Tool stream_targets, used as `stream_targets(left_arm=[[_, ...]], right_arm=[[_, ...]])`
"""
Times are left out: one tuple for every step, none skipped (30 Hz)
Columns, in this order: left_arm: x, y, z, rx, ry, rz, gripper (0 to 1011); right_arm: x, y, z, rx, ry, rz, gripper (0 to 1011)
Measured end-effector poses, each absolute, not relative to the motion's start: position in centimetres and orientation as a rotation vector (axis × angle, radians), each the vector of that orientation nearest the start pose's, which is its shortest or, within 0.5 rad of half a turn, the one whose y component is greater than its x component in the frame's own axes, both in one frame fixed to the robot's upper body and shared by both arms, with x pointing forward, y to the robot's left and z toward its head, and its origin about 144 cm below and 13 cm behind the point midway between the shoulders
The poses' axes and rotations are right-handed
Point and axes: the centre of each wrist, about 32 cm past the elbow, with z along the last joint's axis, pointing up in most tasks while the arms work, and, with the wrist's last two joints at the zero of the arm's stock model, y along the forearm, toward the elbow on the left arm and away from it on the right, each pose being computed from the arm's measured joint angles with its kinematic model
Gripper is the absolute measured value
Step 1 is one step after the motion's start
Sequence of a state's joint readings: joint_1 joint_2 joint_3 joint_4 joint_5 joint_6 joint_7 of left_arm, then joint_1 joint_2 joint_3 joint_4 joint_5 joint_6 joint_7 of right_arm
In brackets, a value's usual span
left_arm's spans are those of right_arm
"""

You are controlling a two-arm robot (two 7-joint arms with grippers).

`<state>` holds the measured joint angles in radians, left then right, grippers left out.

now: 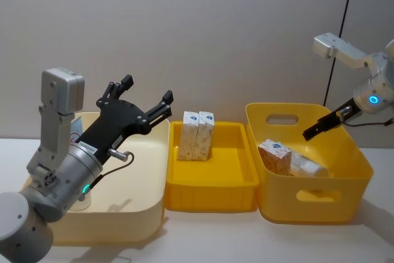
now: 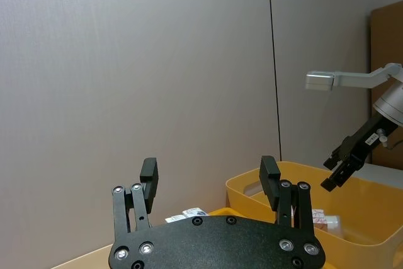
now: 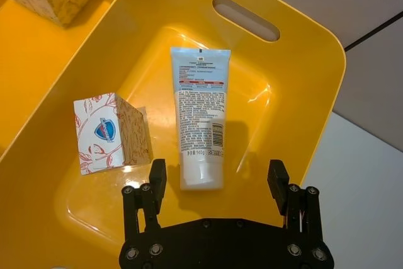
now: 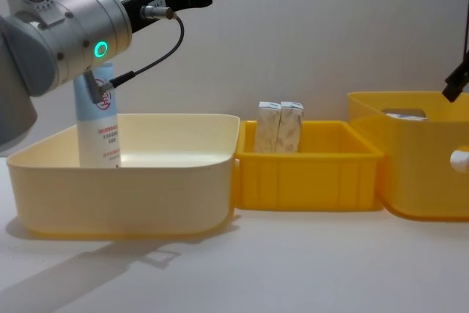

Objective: Bimanual collaborative sorting of washing and personal care products

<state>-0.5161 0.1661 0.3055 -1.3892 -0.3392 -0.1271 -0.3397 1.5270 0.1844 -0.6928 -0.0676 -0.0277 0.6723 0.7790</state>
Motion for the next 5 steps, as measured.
stream_targets(left_arm=[[57.89,19.08,127.42,-0.31,-0.272,0.94,1003],[57.89,19.08,127.42,-0.31,-0.273,0.94,1003],[57.89,19.08,127.42,-0.31,-0.273,0.94,1003],[57.89,19.08,127.42,-0.31,-0.272,0.94,1003],[57.89,19.08,127.42,-0.31,-0.273,0.94,1003]], right_arm=[[72.89,-32.89,142.77,-0.912,0.398,-1.106,1001],[72.89,-32.89,142.77,-0.912,0.398,-1.106,1001],[72.89,-32.89,142.77,-0.912,0.398,-1.106,1001],[72.89,-32.89,142.76,-0.912,0.398,-1.106,1001],[72.89,-32.9,142.76,-0.912,0.399,-1.106,1001]])
